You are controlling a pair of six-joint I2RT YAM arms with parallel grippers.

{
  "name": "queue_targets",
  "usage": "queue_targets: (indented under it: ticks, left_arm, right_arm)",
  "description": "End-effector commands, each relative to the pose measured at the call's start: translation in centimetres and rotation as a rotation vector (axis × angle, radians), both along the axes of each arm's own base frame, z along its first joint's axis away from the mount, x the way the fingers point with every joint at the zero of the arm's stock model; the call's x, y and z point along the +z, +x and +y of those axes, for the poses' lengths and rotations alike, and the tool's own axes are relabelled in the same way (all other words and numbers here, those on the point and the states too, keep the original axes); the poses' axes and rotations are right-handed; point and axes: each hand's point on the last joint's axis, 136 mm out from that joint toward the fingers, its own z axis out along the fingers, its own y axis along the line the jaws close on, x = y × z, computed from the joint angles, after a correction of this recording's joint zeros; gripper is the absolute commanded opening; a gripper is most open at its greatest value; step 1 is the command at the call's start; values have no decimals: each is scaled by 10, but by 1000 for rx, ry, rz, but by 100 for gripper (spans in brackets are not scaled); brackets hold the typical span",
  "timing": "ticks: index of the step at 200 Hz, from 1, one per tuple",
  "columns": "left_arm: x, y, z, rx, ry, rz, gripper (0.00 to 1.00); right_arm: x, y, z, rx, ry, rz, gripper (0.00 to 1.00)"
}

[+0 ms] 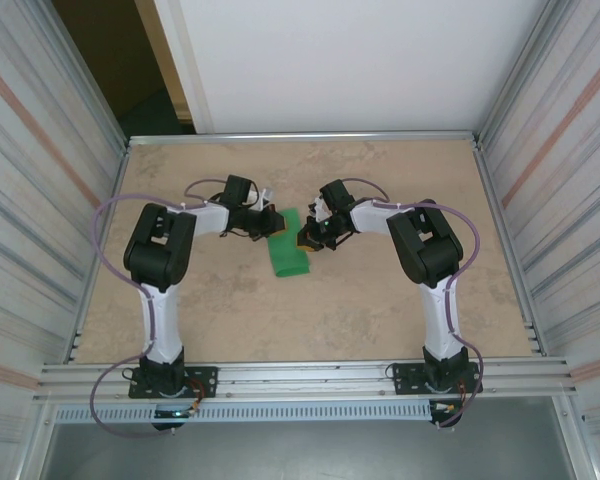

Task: Fold a paper plane with a square sheet of paper (pick it up from the middle)
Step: First fold the square sheet of paper in half at the center of the table.

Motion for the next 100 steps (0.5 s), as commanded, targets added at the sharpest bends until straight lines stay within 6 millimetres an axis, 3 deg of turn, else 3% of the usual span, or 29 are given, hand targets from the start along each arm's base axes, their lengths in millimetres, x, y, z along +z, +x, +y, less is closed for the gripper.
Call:
queue_targets:
  ticks: [1,55,76,100]
  left_arm:
    - [-15,11,17,44,-6,53,2]
    - [-36,44,83,211,47,106,2]
    - [-34,57,95,237,59,104,2]
    - [-17,66,97,226,77,72,2]
  right_arm:
    - [-100,-75,-84,-48,-425,302,0]
    - [-101,-76,-85,-38,-430,307,0]
    - [-102,-77,-85,-37,-426,311,0]
    - [-101,-78,-85,-40,-425,314,0]
